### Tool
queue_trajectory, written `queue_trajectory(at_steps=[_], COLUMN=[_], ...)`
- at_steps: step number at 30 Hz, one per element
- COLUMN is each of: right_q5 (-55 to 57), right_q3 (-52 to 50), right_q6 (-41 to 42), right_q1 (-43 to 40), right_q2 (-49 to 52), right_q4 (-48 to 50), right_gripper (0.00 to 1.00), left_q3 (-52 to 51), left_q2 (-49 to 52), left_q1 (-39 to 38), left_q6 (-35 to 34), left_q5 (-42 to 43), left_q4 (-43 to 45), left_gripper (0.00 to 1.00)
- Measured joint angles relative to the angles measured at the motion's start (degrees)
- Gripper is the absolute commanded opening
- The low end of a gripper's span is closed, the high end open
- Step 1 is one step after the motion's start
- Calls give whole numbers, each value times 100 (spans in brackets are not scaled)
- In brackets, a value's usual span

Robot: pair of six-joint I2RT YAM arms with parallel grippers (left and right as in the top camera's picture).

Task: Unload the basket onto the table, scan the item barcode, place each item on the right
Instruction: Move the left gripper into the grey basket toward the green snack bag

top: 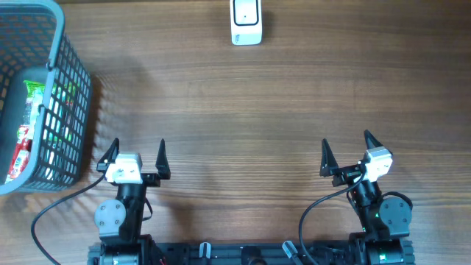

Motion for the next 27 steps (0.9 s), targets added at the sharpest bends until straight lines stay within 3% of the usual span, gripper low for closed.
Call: queue_trajectory(at_steps=[6, 16, 20, 27], right_q5=[0, 0, 0, 4], right_q3=[0, 0, 0, 2], right_q6=[0, 0, 0, 0], right_q1=[0, 0, 0, 0], right_q2=[0, 0, 0, 0], right_q4=[0, 0, 4, 17], right_gripper=[100, 100, 100, 100], left_q3=[0, 457, 1655, 5101], left_q2=[0, 0, 195, 1735], left_q1=[0, 0, 0, 0], left_q6=[-181, -2188, -2468, -2319], left_q5=[98, 1714, 2114, 2280], left_q4=[7, -656, -1679, -3696], left_gripper=[100, 100, 100, 100])
